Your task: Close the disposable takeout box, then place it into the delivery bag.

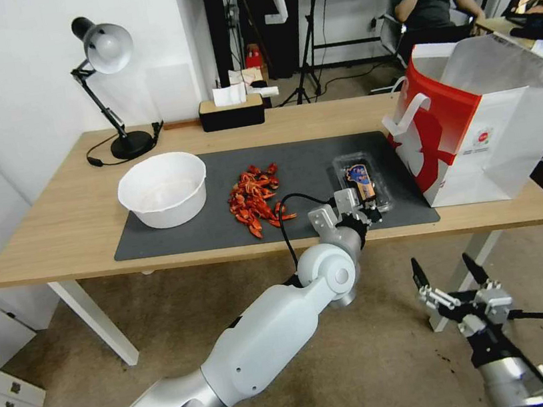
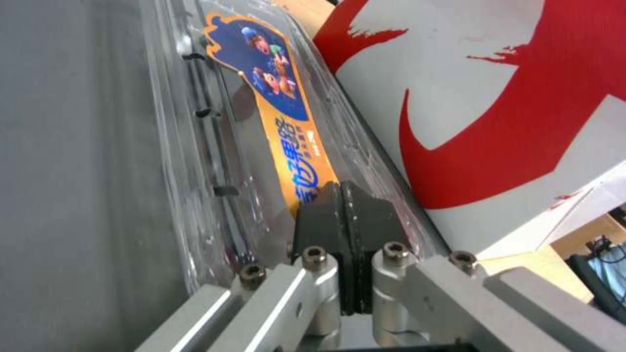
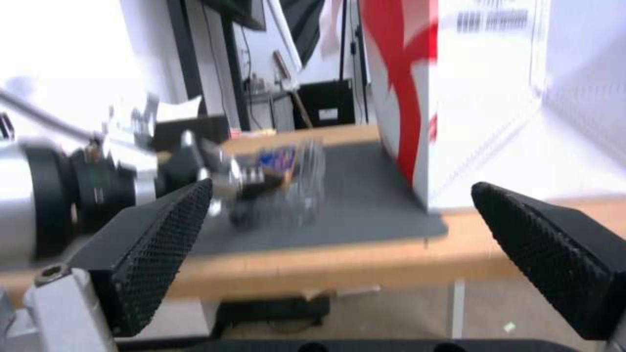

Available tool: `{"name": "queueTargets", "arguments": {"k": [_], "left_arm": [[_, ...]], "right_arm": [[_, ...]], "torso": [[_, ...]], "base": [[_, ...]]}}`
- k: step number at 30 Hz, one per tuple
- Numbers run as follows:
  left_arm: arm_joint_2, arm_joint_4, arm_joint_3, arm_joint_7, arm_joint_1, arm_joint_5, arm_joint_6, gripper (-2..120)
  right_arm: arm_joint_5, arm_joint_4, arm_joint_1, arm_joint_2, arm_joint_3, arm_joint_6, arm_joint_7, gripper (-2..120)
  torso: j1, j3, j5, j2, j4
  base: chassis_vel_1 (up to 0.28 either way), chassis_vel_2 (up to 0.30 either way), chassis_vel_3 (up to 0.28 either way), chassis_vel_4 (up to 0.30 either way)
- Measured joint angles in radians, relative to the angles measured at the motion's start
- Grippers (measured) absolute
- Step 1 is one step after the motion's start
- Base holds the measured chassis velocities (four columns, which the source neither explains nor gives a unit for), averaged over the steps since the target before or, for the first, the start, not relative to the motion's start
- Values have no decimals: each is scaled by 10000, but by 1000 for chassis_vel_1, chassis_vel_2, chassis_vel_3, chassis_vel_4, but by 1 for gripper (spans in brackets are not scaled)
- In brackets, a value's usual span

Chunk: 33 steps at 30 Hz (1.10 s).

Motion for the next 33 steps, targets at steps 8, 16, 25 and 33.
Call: {"name": "queueTargets", "arguments": {"k": [8, 16, 25, 33], "left_arm": [[39, 134, -66, 2, -136, -205, -60, 0], [113, 148, -92, -8, -149, -247, -76, 0], [184, 141, -82, -46, -132, -266, -99, 0], [234, 150, -66, -57, -140, -331, -126, 0]], "right_arm": [[1460, 1094, 266, -605, 1045, -925, 186, 100], [4508, 1826, 874, -1257, 1436, -2141, 990, 100], [8269, 2105, 2619, -2330, 783, -3549, 2748, 100], [10345, 1324, 4182, -3148, 93, -4384, 3345, 100]], "torso": [[0, 0, 2, 0, -1], [-1, 0, 1, 1, -2], [-1, 2, 1, 1, 1], [0, 2, 1, -2, 1]], "base": [[0, 0, 0, 0], [0, 0, 0, 0], [0, 0, 0, 0], [0, 0, 0, 0]]}}
